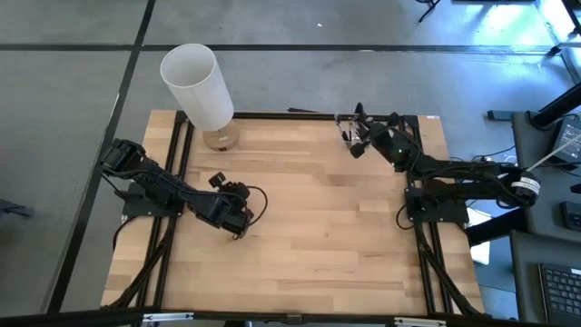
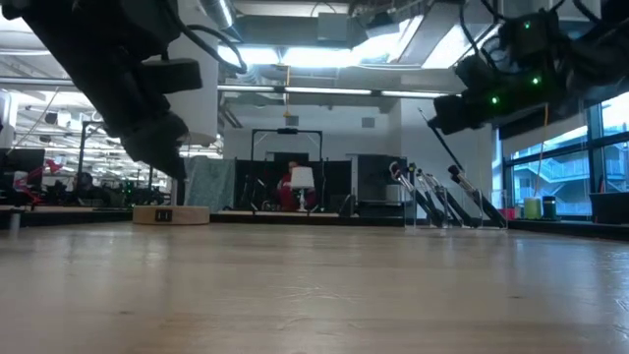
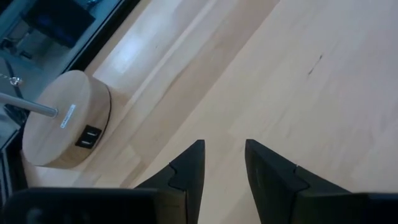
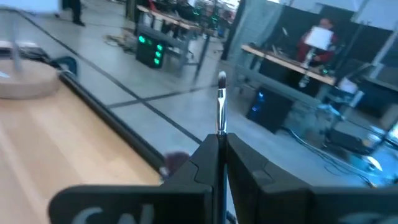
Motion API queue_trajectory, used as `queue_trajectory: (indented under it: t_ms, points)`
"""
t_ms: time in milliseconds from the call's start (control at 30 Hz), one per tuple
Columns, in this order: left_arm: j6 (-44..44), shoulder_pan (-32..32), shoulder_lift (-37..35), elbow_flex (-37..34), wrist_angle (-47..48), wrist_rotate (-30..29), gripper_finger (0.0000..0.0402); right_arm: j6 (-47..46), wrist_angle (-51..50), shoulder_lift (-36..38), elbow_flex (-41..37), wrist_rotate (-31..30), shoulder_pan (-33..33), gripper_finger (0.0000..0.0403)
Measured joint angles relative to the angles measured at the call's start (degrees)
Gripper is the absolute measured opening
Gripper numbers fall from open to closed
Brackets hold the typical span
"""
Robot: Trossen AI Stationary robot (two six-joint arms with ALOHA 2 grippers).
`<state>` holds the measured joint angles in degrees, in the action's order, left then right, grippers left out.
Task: Put items in baskets/containers
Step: Put the eyeshadow brush into the middle of the transparent organizer, then return to Home Position
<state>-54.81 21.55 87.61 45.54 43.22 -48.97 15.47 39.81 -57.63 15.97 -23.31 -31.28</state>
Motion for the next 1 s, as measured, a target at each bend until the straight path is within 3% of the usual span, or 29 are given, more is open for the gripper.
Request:
queue_trajectory:
  t_ms: [100,300,733,1000]
  points:
    - [0.02,-0.75,0.0,0.0,-0.95,0.02,0.0111,0.08,-0.18,-0.94,-1.01,1.63,-2.88,0.0029]
    - [1.18,-1.83,0.0,0.0,-2.0,0.13,0.0107,0.15,4.56,-3.74,-1.31,11.45,-8.29,0.0029]
    - [3.04,-1.85,0.0,0.0,-2.18,0.3,0.0105,-2.99,5.56,-10.7,-1.29,15.52,-11.46,0.0032]
    - [2.98,-1.85,0.0,0.0,-2.29,0.75,0.0104,-1.89,5.3,-10.77,-1.25,15.47,-11.46,0.0081]
